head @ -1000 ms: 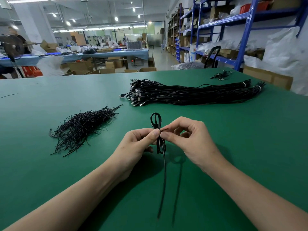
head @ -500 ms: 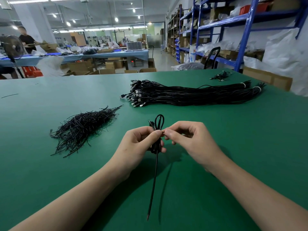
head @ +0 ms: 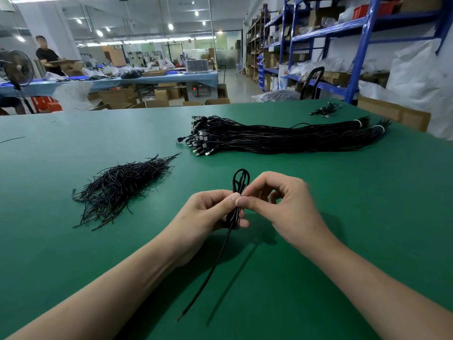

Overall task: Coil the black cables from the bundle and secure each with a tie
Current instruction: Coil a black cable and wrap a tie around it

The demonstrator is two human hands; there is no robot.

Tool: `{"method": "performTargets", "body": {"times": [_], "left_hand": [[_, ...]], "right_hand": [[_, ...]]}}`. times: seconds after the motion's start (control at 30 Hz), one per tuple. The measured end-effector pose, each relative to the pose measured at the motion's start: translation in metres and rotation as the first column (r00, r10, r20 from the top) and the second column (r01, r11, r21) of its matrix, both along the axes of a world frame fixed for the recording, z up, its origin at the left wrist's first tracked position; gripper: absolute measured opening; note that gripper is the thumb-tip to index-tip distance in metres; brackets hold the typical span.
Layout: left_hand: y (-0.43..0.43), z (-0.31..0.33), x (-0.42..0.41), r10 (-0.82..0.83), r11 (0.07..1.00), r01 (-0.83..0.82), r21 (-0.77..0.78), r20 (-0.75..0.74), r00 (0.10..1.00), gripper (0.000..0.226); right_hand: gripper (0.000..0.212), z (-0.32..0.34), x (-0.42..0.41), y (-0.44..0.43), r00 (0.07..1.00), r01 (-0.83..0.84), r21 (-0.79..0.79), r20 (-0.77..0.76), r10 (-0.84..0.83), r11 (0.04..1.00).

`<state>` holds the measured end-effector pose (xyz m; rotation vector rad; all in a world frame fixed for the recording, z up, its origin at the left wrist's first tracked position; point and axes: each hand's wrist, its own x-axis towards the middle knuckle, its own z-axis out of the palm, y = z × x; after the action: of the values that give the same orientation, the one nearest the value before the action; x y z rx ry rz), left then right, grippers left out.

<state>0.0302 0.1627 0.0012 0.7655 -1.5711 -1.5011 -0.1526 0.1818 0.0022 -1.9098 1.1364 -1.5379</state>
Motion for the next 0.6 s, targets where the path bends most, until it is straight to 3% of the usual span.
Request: {"method": "performTargets", "body": {"times": [0.13,0.3,0.6], "left_hand": [[0.000,0.002,0.000,0.016,0.999,-0.014,0.043,-0.048,0.999,0.021],[-0.002,0.001,0.002,0.046,0.997,-0.043,0.060,-0.034,0.998,0.020],[-0.001,0.001,0.003,0.027,0.998,-0.028,0.053,0.014,1.000,0.022]], "right_hand": [[0.004,0.001,-0.002,0.000,0.987,0.041,-0.117,-0.150,-0.058,0.992],[0.008,0.006,-0.008,0.001,0.888,0.059,-0.289,-0.422,-0.182,0.956],[0.012,0.016,-0.010,0.005,0.708,0.023,-0.530,-0.589,-0.389,0.847]]}}
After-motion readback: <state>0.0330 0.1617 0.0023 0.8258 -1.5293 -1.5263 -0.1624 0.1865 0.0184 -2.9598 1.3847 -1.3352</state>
